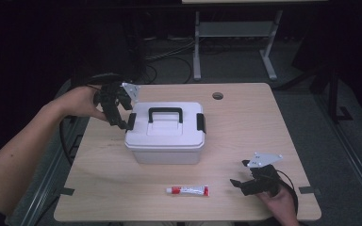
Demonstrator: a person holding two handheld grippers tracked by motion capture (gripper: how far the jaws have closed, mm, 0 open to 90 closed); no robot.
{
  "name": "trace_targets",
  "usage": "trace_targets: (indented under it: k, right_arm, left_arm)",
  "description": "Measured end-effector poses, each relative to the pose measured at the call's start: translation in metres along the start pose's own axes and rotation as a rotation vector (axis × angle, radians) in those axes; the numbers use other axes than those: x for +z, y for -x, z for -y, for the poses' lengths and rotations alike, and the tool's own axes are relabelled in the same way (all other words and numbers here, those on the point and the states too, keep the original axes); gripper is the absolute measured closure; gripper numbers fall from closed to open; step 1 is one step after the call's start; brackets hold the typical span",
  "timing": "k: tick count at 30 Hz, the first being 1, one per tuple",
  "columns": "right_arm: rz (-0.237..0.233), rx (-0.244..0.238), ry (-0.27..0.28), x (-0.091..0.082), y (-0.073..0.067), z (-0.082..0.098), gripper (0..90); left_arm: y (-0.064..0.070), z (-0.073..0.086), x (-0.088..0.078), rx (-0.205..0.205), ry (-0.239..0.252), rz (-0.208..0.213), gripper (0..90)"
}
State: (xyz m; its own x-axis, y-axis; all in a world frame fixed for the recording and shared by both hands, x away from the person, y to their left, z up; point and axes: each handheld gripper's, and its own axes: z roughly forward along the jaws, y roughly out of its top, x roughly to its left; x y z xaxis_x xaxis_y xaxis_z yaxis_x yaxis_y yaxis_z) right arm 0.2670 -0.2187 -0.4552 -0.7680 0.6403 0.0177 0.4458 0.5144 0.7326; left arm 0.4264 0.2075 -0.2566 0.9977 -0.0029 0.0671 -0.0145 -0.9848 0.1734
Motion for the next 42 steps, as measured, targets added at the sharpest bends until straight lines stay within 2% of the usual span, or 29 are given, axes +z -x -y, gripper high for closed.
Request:
trace_targets:
  k: [10,23,27,31,34,42]
  right_arm:
    - [-0.005,-0.008,-0.002,0.0,0.0,0.0,15.4]
    - [-0.016,-0.018,-0.007,0.001,-0.001,0.001,15.4]
    - [-0.017,-0.02,-0.012,0.001,-0.002,0.001,15.4]
    - [-0.021,-0.021,-0.013,0.001,-0.003,0.001,15.4]
    - [-0.022,-0.02,-0.018,0.001,-0.003,0.0,15.4]
    - [-0.024,-0.025,-0.022,0.002,-0.004,0.0,15.4]
  left_arm:
    - [-0.012,-0.019,0.001,0.014,-0.001,0.009,24.8]
    - [-0.026,-0.049,0.016,0.052,-0.007,0.033,26.5]
    - [-0.028,-0.059,0.021,0.067,-0.015,0.045,30.1]
    - [-0.031,-0.065,0.025,0.068,-0.002,0.049,32.4]
    - [-0.034,-0.069,0.026,0.074,-0.023,0.048,34.1]
    - [-0.037,-0.081,0.029,0.097,0.007,0.065,46.2]
